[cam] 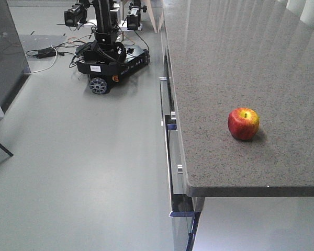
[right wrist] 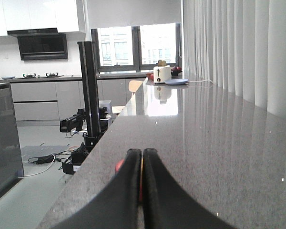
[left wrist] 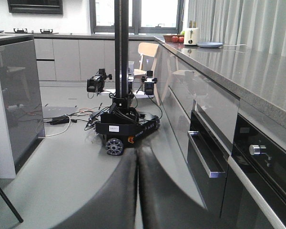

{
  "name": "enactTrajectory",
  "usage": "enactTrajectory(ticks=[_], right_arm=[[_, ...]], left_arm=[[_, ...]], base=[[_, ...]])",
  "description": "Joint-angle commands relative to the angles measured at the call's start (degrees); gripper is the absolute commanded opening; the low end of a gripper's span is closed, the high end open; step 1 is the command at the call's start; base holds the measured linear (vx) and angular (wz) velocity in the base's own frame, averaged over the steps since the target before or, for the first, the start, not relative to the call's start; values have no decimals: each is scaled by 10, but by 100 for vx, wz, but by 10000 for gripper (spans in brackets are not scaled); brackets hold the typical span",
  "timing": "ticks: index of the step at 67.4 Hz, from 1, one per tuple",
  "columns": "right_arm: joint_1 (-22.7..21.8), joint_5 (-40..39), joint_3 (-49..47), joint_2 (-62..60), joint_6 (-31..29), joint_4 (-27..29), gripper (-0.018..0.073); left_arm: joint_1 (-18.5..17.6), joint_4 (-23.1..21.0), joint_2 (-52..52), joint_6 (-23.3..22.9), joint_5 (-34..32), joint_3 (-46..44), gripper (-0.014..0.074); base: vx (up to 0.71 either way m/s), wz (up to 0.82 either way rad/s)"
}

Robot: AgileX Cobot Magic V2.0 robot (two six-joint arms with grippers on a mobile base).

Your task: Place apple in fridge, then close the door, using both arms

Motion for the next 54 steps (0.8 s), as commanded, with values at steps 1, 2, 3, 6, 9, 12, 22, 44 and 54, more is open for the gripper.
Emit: enactTrajectory(ticks=[1, 2, 3, 6, 9, 12, 22, 44, 54], right_arm=[[1, 13, -74, 41, 0, -6, -2], [1, 21, -83, 46, 0, -6, -2], [1, 34, -96, 55, -2, -6, -2], [1, 63, -126, 78, -2, -6, -2], [1, 86, -155, 102, -2, -6, -2], [1, 105, -181, 130, -2, -6, -2], [1, 147, -265, 212, -2, -6, -2], [1, 310, -422, 377, -52, -6, -2], [1, 355, -468, 440, -90, -6, 4]], left_arm=[[2, -5, -9, -1, -44, 16, -6], [2, -5, -9, -1, -44, 16, -6], [2, -5, -9, -1, -44, 16, -6], [2, -5, -9, -1, -44, 16, -6], [2, -5, -9, -1, -44, 16, -6], [2, -5, -9, -1, -44, 16, -6], [2, -5, -9, -1, -44, 16, -6], [2, -5, -9, -1, -44, 16, -6], [2, -5, -9, -1, -44, 16, -6]], base=[[0, 0], [0, 0], [0, 0], [0, 0], [0, 0], [0, 0], [0, 0], [0, 0], [0, 0]])
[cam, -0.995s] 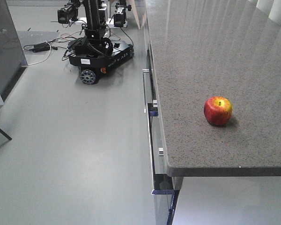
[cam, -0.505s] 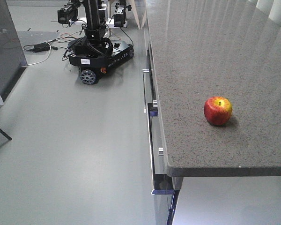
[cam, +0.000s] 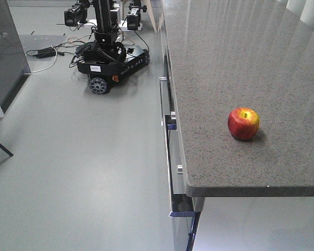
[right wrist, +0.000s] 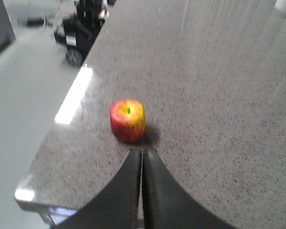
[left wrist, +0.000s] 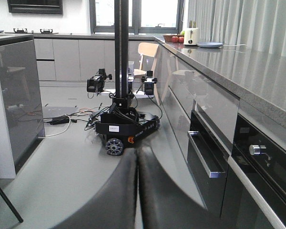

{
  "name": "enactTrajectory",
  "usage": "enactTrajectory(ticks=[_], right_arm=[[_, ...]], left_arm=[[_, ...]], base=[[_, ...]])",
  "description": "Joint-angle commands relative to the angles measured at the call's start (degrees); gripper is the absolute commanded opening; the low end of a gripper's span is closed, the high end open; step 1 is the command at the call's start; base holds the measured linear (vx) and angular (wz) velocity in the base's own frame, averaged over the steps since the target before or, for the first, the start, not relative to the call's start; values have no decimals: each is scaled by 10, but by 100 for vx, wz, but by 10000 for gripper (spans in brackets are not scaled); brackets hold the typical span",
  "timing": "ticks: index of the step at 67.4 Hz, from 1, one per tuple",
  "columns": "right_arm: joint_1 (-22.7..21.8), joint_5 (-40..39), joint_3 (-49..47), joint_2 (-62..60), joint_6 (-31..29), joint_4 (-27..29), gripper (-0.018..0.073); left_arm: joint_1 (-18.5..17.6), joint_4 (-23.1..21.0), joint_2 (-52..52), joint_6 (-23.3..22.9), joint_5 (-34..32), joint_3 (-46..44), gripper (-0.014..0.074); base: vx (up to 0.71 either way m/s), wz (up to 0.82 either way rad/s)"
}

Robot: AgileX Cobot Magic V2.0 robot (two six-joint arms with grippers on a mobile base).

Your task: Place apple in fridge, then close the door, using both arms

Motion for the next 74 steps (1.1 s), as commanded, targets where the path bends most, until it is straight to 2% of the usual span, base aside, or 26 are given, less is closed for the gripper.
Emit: enactTrajectory(ticks=[1, 5, 11, 21, 27, 37, 43, 74], right_arm=[[1, -2, -46, 40, -19, -4, 8], [1, 14, -62, 67, -19, -4, 26], [1, 36, -88, 106, -19, 3, 103], [1, 43, -110, 161, -20, 26, 345], [1, 42, -118, 192, -21, 31, 524], [1, 46, -137, 248, -21, 32, 715], [1, 48, -153, 284, -21, 35, 728], [1, 71, -266, 471, -32, 60, 680]], left_arm=[[2, -5, -9, -1, -44, 16, -6], [2, -5, -9, -1, -44, 16, -6], [2, -5, -9, -1, -44, 16, -6], [2, -5, -9, -1, -44, 16, -6], [2, -5, -9, -1, -44, 16, -6], [2, -5, -9, -1, -44, 16, -6], [2, -5, -9, -1, -44, 16, -6], [2, -5, -9, -1, -44, 16, -6]], base=[[0, 0], [0, 0], [0, 0], [0, 0], [0, 0], [0, 0], [0, 0], [0, 0]])
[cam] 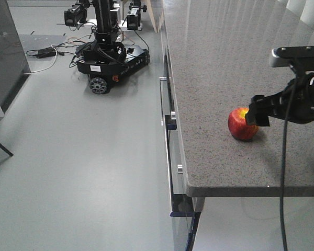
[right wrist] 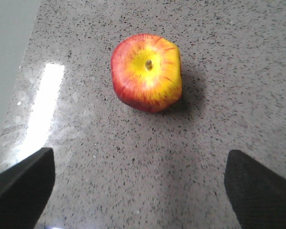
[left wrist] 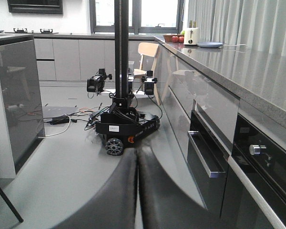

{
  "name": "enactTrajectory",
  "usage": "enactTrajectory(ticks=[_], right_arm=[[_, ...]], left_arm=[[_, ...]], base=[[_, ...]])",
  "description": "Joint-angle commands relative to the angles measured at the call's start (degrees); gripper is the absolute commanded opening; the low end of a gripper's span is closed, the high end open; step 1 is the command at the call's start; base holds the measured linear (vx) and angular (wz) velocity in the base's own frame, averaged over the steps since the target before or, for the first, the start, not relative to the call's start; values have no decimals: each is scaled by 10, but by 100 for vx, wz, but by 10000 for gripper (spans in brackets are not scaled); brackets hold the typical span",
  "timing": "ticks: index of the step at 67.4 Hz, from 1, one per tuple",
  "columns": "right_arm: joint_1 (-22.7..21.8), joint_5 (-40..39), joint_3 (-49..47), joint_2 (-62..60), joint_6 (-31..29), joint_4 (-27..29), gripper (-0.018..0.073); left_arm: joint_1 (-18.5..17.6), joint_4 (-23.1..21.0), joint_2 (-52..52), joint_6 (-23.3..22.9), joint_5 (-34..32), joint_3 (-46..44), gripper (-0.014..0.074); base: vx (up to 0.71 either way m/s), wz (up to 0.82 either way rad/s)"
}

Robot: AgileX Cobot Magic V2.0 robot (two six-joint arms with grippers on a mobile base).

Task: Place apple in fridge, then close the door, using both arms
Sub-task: 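Reach the right gripper down over the apple and close on it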

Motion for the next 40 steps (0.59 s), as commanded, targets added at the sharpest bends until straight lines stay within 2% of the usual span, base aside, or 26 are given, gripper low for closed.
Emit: enactTrajectory(ticks=[1, 40], right_arm=[[1, -18, -41, 14, -7, 5, 679], [1, -10, -161, 176, -10, 5, 646]], left_arm=[[2, -5, -9, -1, -44, 16, -6], [2, -5, -9, -1, -44, 16, -6]], base=[[0, 0], [0, 0]])
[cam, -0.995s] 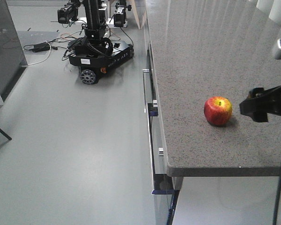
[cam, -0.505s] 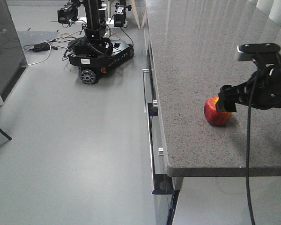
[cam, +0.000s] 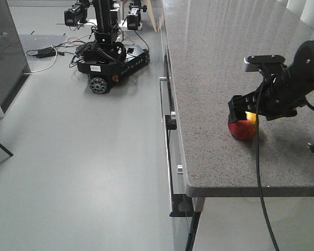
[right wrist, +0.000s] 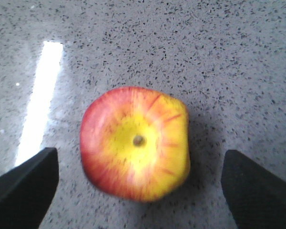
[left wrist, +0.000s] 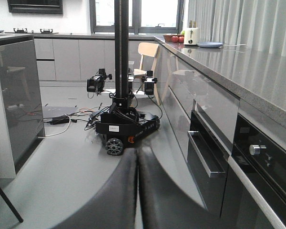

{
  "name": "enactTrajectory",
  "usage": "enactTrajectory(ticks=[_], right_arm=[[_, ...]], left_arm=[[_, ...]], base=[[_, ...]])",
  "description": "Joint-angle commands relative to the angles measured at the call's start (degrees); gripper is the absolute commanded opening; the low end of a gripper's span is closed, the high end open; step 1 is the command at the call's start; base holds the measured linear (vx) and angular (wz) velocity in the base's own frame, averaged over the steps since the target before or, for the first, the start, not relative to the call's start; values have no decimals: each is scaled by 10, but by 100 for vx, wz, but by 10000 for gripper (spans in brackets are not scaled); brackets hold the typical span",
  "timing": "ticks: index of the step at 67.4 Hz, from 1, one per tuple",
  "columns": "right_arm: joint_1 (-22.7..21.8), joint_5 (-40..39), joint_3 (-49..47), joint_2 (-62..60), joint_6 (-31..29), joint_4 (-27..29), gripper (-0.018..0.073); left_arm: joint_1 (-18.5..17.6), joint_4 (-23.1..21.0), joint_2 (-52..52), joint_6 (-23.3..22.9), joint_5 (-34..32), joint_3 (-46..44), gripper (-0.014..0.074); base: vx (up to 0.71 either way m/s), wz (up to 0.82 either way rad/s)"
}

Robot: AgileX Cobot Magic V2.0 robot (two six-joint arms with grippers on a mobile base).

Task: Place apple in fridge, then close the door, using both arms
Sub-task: 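Reach the right gripper down over the apple and close on it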

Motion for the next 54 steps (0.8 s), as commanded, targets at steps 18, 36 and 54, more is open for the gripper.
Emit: enactTrajectory(ticks=[18, 36, 54], right_arm=[[1, -20, -51, 28, -8, 3, 603], [1, -22, -51, 30, -8, 3, 421], [1, -26, -51, 27, -8, 1, 259]], left_arm=[[2, -5, -9, -1, -44, 16, -6], [2, -5, -9, -1, -44, 16, -6], [2, -5, -9, -1, -44, 16, -6]], base=[[0, 0], [0, 0], [0, 0]])
